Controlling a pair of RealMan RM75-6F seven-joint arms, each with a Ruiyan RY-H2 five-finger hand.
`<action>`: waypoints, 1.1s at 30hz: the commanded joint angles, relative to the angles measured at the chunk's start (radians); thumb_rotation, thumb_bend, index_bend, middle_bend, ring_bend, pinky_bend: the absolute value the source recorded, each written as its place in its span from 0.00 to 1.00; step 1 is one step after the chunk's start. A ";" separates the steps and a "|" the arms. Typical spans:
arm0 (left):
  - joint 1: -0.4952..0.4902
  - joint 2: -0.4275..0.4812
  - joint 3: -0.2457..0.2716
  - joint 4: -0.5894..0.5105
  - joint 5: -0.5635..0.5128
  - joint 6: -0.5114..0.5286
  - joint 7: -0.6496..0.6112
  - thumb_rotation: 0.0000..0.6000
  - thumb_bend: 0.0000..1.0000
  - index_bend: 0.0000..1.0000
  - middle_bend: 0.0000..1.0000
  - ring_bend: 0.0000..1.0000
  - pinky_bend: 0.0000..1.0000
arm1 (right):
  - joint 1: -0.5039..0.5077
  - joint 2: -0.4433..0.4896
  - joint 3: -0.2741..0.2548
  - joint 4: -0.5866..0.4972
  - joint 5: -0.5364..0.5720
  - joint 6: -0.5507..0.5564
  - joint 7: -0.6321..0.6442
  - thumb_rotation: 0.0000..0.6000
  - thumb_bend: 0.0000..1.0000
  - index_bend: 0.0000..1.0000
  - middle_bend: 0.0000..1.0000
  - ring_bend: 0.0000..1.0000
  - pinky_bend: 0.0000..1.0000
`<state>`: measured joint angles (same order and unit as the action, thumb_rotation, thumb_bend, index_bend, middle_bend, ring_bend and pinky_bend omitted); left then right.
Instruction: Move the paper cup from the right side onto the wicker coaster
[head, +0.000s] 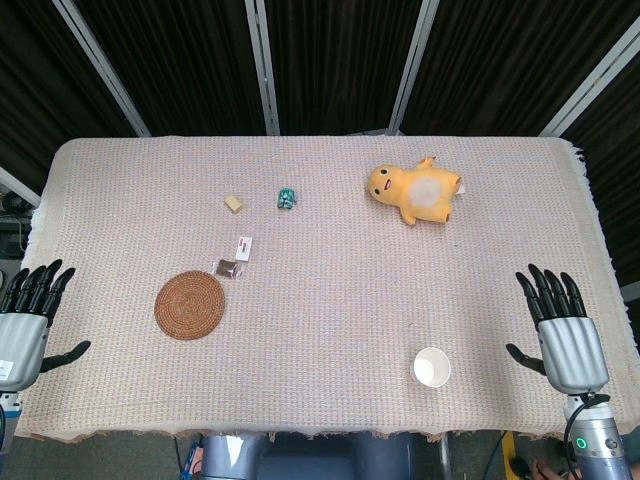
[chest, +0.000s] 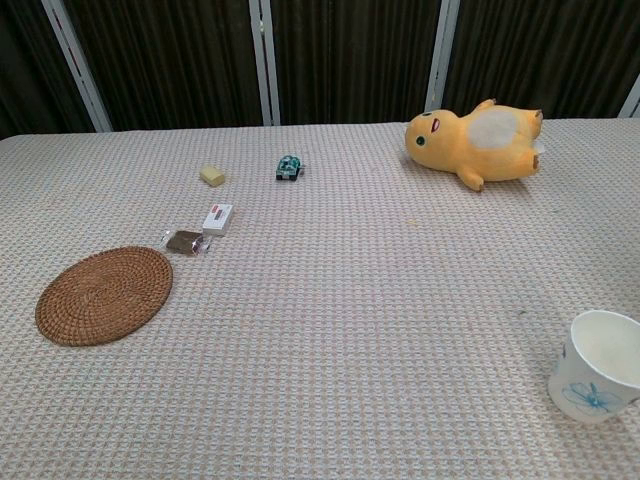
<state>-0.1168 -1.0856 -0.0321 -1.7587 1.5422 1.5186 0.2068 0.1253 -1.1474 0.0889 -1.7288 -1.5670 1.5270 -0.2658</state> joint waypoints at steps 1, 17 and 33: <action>0.000 0.002 0.000 -0.004 -0.003 -0.003 0.001 1.00 0.00 0.00 0.00 0.00 0.00 | -0.001 0.002 -0.002 -0.003 0.000 -0.001 0.000 1.00 0.00 0.00 0.00 0.00 0.00; -0.001 0.018 0.003 -0.014 -0.003 -0.017 -0.009 1.00 0.00 0.00 0.00 0.00 0.00 | 0.057 0.137 -0.132 -0.159 -0.006 -0.276 0.096 1.00 0.00 0.01 0.00 0.00 0.00; -0.002 0.024 0.001 -0.021 -0.010 -0.027 -0.010 1.00 0.00 0.00 0.00 0.00 0.00 | 0.098 -0.017 -0.152 -0.018 -0.081 -0.336 0.079 1.00 0.00 0.10 0.15 0.12 0.17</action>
<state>-0.1194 -1.0619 -0.0310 -1.7797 1.5324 1.4913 0.1962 0.2241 -1.1302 -0.0668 -1.7816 -1.6369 1.1794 -0.1819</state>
